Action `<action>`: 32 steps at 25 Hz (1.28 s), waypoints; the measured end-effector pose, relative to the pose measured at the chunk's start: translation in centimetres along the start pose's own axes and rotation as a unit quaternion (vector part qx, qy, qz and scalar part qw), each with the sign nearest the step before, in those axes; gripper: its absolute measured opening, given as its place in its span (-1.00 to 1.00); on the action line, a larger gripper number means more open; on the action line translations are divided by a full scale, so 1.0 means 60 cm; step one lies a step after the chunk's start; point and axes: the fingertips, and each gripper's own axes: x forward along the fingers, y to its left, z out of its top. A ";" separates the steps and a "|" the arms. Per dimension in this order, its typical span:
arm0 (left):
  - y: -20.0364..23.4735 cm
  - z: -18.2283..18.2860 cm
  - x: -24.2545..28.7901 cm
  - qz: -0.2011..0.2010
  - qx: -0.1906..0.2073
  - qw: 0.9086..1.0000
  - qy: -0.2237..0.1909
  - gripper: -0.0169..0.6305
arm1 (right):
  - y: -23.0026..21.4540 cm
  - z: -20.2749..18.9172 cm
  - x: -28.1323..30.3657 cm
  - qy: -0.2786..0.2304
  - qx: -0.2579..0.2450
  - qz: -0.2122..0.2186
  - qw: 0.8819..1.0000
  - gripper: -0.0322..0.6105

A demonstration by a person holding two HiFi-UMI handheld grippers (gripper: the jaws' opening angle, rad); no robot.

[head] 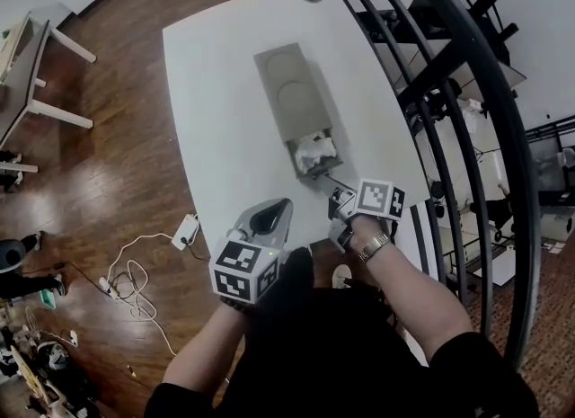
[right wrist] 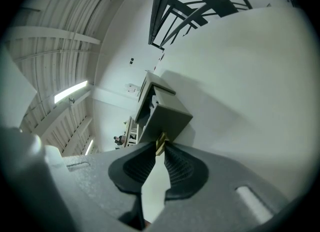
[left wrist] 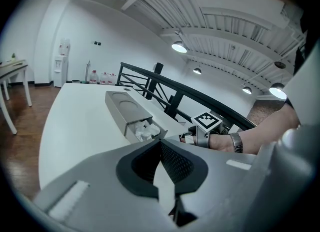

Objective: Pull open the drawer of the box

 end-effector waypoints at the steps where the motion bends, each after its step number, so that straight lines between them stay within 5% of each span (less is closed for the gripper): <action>1: -0.005 -0.003 -0.003 0.001 0.001 1.000 -0.001 -0.90 | -0.002 -0.005 -0.005 0.001 0.000 0.000 1.000 -0.77; 32: -0.109 -0.050 -0.047 0.027 0.006 0.999 -0.030 -0.90 | -0.038 -0.107 -0.101 0.043 -0.022 -0.002 0.999 -0.77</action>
